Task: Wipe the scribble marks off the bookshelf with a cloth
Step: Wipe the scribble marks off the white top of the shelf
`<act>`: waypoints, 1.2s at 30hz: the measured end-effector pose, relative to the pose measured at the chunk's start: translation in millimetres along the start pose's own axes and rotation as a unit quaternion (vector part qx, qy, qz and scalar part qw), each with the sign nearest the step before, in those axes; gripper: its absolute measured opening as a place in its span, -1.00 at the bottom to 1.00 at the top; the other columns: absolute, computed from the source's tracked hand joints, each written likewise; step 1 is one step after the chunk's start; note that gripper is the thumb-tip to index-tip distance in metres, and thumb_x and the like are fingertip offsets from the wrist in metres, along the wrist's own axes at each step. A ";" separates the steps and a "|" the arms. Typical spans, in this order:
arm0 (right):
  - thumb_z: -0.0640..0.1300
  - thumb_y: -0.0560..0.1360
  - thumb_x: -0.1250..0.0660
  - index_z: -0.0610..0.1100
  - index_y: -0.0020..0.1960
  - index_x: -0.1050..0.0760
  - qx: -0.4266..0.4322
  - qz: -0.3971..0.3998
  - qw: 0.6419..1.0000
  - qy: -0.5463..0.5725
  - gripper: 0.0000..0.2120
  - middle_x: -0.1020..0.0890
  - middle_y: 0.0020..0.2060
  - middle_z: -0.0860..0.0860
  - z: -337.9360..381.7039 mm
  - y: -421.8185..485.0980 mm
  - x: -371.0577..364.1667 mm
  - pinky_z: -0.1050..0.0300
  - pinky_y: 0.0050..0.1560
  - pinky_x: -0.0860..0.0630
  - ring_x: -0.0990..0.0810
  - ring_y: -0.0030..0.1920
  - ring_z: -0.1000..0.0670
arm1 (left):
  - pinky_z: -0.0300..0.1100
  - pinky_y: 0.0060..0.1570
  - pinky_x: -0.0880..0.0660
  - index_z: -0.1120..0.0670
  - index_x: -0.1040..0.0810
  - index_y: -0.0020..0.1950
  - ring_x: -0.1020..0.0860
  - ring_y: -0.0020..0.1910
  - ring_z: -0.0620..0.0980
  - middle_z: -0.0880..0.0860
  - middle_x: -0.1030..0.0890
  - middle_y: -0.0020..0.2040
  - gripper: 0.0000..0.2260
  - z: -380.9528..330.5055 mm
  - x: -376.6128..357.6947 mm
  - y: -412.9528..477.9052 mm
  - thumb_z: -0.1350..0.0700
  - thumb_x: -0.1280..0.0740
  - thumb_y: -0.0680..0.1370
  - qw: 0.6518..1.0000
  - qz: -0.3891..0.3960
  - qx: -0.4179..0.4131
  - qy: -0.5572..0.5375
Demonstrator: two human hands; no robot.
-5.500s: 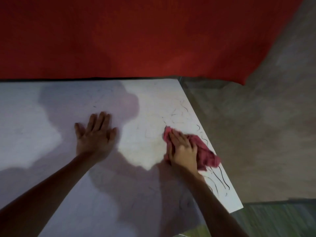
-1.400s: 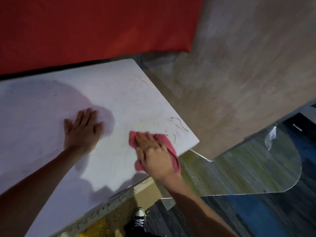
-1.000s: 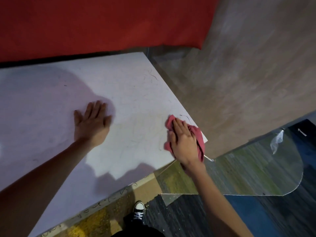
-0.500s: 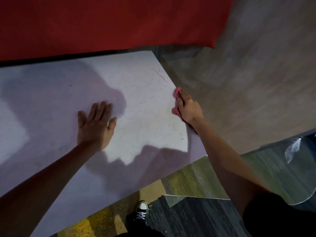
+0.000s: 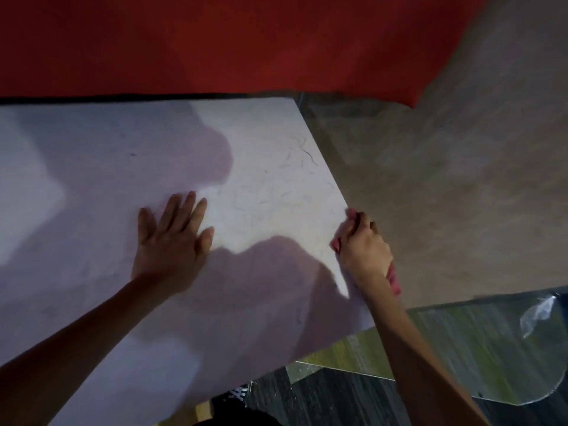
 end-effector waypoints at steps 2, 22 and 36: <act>0.00 0.61 -0.09 -0.20 0.26 -0.32 0.020 0.011 1.000 0.000 -0.66 -0.51 0.18 -0.24 29.3 42.9 -7.0 -0.10 0.10 -0.42 -0.52 0.14 -0.32 | 0.34 0.33 -0.10 0.14 -0.34 0.47 -0.30 0.45 0.20 0.13 -0.34 0.47 -0.43 -0.4 -0.5 0.5 -0.10 0.06 0.57 1.000 -0.004 -0.001 -0.001; 0.10 0.27 -0.06 -0.23 0.26 -0.44 0.175 -0.008 0.980 -0.096 -0.34 -0.61 0.12 -0.23 53.2 -105.7 -39.0 -0.19 -0.07 -0.57 -0.61 0.10 -0.29 | 0.19 0.42 0.03 0.01 -0.18 0.54 -0.16 0.52 0.06 -0.01 -0.19 0.54 -0.35 4.0 -2.1 0.1 -0.20 0.19 0.52 1.000 -0.006 0.025 -0.009; 0.03 0.59 0.12 -0.10 0.53 -0.16 0.057 0.032 0.998 -0.022 -0.45 -0.17 0.52 -0.09 10.5 -31.8 -24.0 -0.18 0.44 -0.08 -0.07 0.53 -0.12 | 0.15 0.44 0.09 -0.05 -0.14 0.56 -0.07 0.54 0.01 -0.04 -0.12 0.56 -0.29 3.6 -1.7 1.2 -0.23 0.27 0.46 0.999 -0.004 0.030 -0.021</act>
Point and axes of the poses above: each hand's wrist, its own y-axis towards the middle knuckle, its own x-axis out of the back of the hand, z = x × y, the point moved 4 cm from there along y, towards the middle knuckle
